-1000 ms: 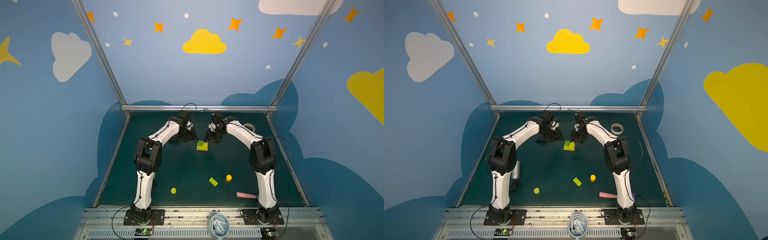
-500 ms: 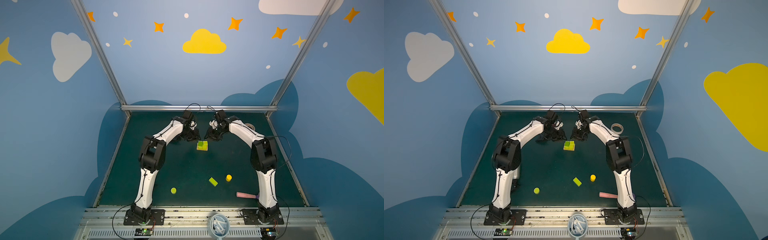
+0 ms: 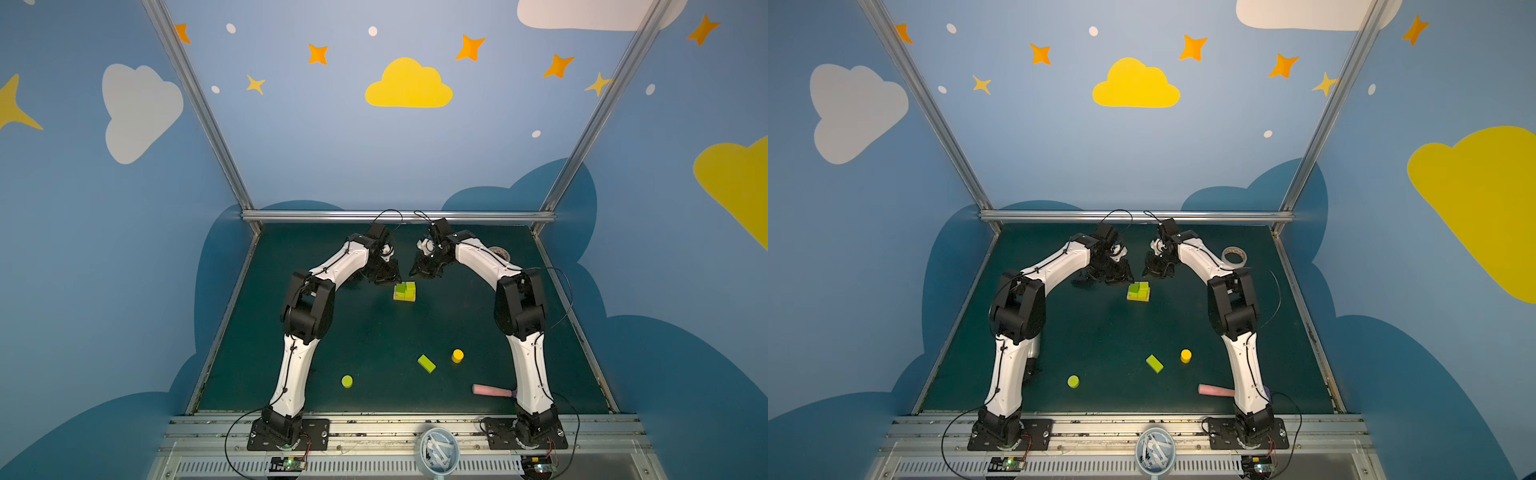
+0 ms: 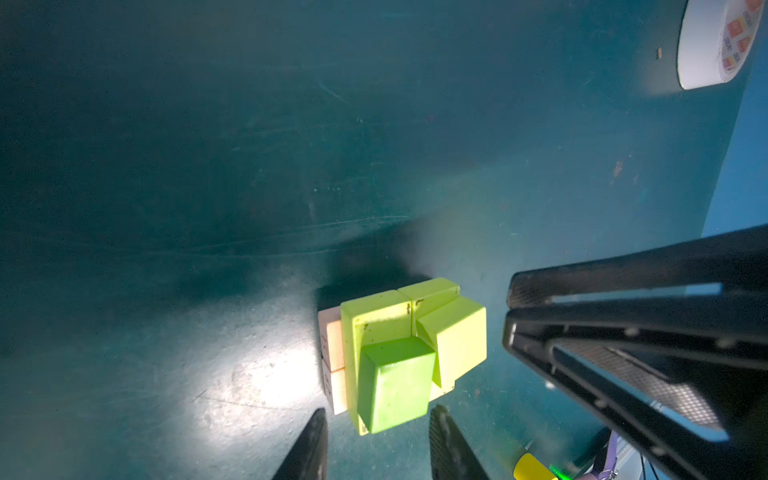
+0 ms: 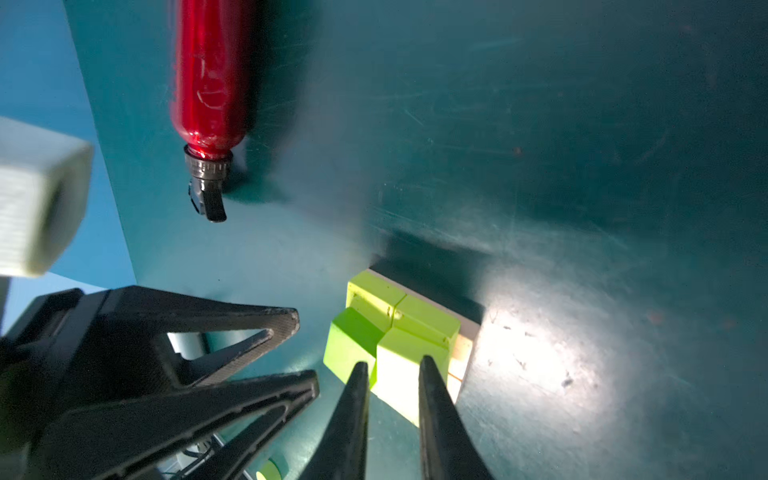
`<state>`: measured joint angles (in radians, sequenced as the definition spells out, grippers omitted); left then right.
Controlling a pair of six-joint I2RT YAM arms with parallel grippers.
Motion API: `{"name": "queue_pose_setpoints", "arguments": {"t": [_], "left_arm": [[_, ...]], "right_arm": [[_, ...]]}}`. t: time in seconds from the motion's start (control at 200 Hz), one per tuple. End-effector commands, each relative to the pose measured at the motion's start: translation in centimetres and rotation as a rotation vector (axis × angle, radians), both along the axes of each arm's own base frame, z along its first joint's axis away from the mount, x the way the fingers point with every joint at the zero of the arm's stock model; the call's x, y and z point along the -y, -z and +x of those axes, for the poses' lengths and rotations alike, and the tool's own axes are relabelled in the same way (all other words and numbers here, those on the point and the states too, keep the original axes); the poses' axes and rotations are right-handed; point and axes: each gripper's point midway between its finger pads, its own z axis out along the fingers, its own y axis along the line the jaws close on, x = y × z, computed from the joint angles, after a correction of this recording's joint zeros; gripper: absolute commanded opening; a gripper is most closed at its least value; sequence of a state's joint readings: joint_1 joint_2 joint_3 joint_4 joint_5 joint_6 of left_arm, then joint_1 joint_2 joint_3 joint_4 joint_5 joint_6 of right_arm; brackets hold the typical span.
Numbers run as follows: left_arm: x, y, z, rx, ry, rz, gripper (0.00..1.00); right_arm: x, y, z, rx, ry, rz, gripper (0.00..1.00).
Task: Build the wood block tower
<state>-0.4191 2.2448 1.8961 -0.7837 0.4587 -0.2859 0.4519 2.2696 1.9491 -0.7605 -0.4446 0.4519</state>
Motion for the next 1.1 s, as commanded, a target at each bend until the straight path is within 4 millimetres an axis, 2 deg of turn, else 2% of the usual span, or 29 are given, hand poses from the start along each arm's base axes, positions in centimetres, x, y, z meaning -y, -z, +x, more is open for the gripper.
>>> {"name": "queue_pose_setpoints", "arguments": {"t": [0.0, 0.17, 0.32, 0.616, 1.096], "left_arm": [[0.1, -0.5, 0.1, 0.004, 0.001, 0.005, 0.41], [0.1, -0.5, 0.0, 0.003, 0.002, 0.008, 0.41], [0.0, -0.5, 0.0, 0.003, -0.002, 0.011, 0.41], [0.3, -0.5, -0.1, 0.005, 0.001, 0.01, 0.41], [0.2, -0.6, -0.4, 0.01, 0.004, 0.026, 0.41]], "right_arm": [[-0.2, 0.1, 0.6, -0.003, -0.013, 0.013, 0.17], [-0.3, 0.5, 1.2, -0.003, -0.02, 0.002, 0.08], [-0.5, 0.8, 1.2, -0.011, -0.028, 0.0, 0.05], [-0.2, 1.9, 0.5, -0.045, -0.034, -0.015, 0.02], [-0.5, 2.7, -0.1, -0.069, -0.04, -0.017, 0.02]]}}
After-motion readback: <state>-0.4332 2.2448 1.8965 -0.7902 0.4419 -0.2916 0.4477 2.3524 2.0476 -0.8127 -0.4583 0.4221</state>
